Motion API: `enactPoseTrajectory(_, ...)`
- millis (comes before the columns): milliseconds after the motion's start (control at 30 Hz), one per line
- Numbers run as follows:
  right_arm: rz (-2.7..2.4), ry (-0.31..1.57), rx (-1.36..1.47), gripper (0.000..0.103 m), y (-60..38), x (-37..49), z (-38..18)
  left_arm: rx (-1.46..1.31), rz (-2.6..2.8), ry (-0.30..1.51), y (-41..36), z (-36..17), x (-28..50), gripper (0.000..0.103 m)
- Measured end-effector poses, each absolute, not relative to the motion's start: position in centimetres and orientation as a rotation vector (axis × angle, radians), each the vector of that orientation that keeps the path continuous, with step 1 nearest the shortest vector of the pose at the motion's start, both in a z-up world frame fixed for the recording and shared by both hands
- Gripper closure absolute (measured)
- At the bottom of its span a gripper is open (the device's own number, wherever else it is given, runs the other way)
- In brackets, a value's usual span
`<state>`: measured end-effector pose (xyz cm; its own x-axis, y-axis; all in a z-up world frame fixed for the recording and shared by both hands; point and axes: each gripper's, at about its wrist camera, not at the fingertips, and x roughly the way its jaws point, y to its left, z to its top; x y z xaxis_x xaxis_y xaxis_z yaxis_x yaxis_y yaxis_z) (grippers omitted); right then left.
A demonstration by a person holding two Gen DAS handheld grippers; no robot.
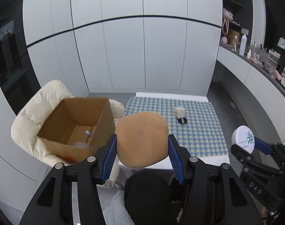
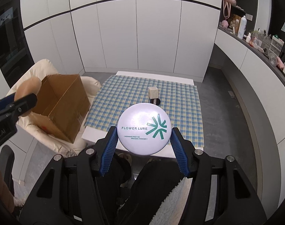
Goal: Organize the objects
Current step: 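Carry the puff with the left gripper while the right gripper carries the compact toward the box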
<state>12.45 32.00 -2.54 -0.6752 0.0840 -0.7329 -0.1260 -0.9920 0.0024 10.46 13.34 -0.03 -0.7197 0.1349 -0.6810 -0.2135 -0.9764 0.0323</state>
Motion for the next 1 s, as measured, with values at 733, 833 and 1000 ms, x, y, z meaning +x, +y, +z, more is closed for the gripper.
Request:
enactPoseTrajectory(733,2.749,-0.008,-1.203,0.043,31.3,16.4,-2.7,-1.118,2.78,0.123,10.5,-1.5,14.0,0.05)
enactPoseTrajectory(833,2.749,-0.003,-1.196,0.043,31.4,16.5,-2.7,-1.11,2.791,0.119,10.4,-1.4,14.0,0.05)
enactPoseTrajectory(1000,2.733,0.017,-1.212,0.043,32.0,16.4,-3.0,-1.111,2.782,0.131,10.9,-1.5,13.9,0.05)
